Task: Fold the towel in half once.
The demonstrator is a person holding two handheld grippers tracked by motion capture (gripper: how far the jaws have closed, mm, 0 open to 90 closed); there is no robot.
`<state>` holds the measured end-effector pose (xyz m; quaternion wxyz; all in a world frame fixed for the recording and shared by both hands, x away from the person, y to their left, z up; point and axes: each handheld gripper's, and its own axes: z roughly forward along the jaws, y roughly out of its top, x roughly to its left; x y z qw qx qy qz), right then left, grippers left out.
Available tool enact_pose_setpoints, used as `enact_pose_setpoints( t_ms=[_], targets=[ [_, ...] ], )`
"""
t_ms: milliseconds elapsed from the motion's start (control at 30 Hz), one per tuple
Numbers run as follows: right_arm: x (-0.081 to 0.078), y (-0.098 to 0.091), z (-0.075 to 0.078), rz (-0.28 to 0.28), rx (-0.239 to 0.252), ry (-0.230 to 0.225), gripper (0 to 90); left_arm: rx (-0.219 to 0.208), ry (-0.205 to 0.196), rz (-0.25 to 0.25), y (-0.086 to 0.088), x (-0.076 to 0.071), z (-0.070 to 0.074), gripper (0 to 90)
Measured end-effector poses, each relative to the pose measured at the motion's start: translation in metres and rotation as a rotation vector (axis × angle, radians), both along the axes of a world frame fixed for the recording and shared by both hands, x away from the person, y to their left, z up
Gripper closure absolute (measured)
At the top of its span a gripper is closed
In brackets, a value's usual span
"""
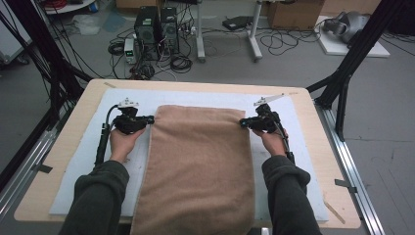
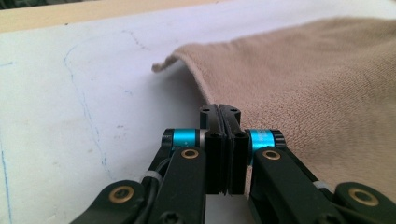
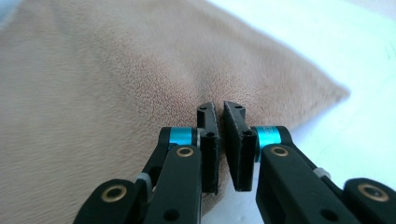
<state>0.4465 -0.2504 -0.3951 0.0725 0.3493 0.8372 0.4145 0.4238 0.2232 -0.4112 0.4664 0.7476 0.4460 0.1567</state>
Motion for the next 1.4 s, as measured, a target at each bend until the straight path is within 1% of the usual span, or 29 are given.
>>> enact_pose_setpoints(
  t_ms=[67, 100, 167, 200, 233, 300, 333, 400, 433, 467, 500, 533, 633, 700, 767, 833, 900, 933, 967, 1067, 1133, 1167, 1200, 1233, 1267, 1300, 1333, 1367, 1400],
  targets=[
    [-0.008, -0.004, 0.010, 0.026, 0.020, -0.002, 84.7, -0.017, 0.009, -0.035, 0.005, -0.007, 0.007, 88.3],
    [-0.012, -0.005, 0.014, 0.042, 0.038, 0.008, 84.7, -0.023, 0.009, -0.050, 0.007, -0.011, 0.011, 88.3],
    [-0.024, -0.006, 0.020, 0.073, 0.036, 0.012, 84.5, -0.022, 0.000, -0.091, 0.009, -0.022, 0.019, 88.3],
    [-0.031, -0.007, 0.022, 0.087, 0.034, 0.018, 84.5, -0.027, 0.001, -0.108, 0.010, -0.029, 0.021, 88.3],
    [-0.039, -0.007, 0.023, 0.102, 0.031, 0.004, 84.4, -0.026, -0.001, -0.124, 0.010, -0.038, 0.022, 88.3],
    [-0.057, -0.009, 0.023, 0.121, 0.043, 0.001, 84.3, -0.009, -0.007, -0.154, 0.011, -0.057, 0.019, 88.3],
    [-0.066, -0.011, 0.020, 0.135, 0.054, -0.001, 84.2, -0.015, -0.002, -0.167, 0.012, -0.067, 0.016, 88.3],
    [-0.083, -0.012, 0.012, 0.151, 0.047, 0.013, 84.1, -0.042, -0.007, -0.181, 0.015, -0.086, 0.010, 88.3],
    [-0.091, -0.012, 0.006, 0.161, 0.053, 0.026, 84.1, -0.036, -0.010, -0.191, 0.016, -0.095, 0.007, 88.3],
    [-0.098, -0.012, 0.001, 0.174, 0.039, 0.037, 84.0, -0.013, -0.003, -0.203, 0.016, -0.102, 0.003, 88.3],
    [-0.103, -0.012, -0.005, 0.178, 0.033, 0.049, 83.9, -0.002, -0.002, -0.209, 0.016, -0.108, -0.001, 88.3],
    [-0.106, -0.012, -0.010, 0.189, 0.041, 0.056, 83.9, 0.016, 0.014, -0.218, 0.016, -0.113, -0.005, 88.3],
    [-0.112, -0.011, -0.024, 0.187, 0.013, 0.068, 83.1, 0.055, 0.042, -0.237, 0.012, -0.121, -0.018, 88.0],
    [-0.113, -0.009, -0.032, 0.192, -0.005, 0.087, 79.1, 0.096, 0.063, -0.248, 0.011, -0.121, -0.022, 85.0],
    [-0.112, -0.010, -0.035, 0.196, 0.002, 0.113, 69.9, 0.075, 0.070, -0.233, 0.013, -0.120, -0.021, 69.5],
    [-0.111, -0.013, -0.029, 0.170, 0.013, 0.094, 61.9, 0.071, 0.053, -0.222, 0.015, -0.118, -0.014, 63.8],
    [-0.108, -0.016, -0.019, 0.157, 0.033, 0.070, 57.3, 0.071, 0.024, -0.203, 0.015, -0.115, -0.005, 57.4],
    [-0.105, -0.016, -0.015, 0.141, 0.030, 0.056, 56.8, 0.084, 0.017, -0.203, 0.014, -0.111, -0.001, 56.6],
    [-0.101, -0.016, -0.012, 0.127, 0.024, 0.040, 56.7, 0.084, 0.015, -0.201, 0.013, -0.106, 0.002, 56.2],
    [-0.086, -0.011, -0.006, 0.101, 0.002, 0.029, 54.8, 0.097, 0.009, -0.192, 0.004, -0.090, 0.009, 54.9],
    [-0.075, -0.005, -0.006, 0.090, -0.009, 0.028, 53.7, 0.097, 0.018, -0.180, -0.001, -0.076, 0.009, 54.0],
    [-0.070, -0.002, -0.006, 0.081, -0.028, 0.022, 52.8, 0.098, 0.030, -0.170, -0.004, -0.068, 0.008, 54.0],
    [-0.065, 0.001, -0.007, 0.071, -0.034, 0.023, 52.3, 0.084, 0.045, -0.163, -0.006, -0.061, 0.006, 54.0],
    [-0.060, 0.003, -0.009, 0.064, -0.037, 0.030, 51.2, 0.085, 0.051, -0.161, -0.009, -0.056, 0.004, 54.0],
    [-0.055, 0.005, -0.011, 0.055, -0.048, 0.027, 50.3, 0.097, 0.055, -0.157, -0.011, -0.051, 0.001, 54.0],
    [-0.052, 0.007, -0.015, 0.045, -0.061, 0.037, 49.4, 0.095, 0.069, -0.153, -0.013, -0.047, -0.003, 53.9],
    [-0.048, 0.008, -0.019, 0.039, -0.069, 0.047, 48.6, 0.105, 0.089, -0.156, -0.015, -0.043, -0.008, 53.1],
    [-0.045, 0.009, -0.024, 0.035, -0.085, 0.059, 48.3, 0.138, 0.115, -0.155, -0.015, -0.040, -0.013, 53.1],
    [-0.043, 0.011, -0.028, 0.031, -0.106, 0.068, 48.7, 0.149, 0.142, -0.155, -0.016, -0.038, -0.019, 54.1]
  ],
)
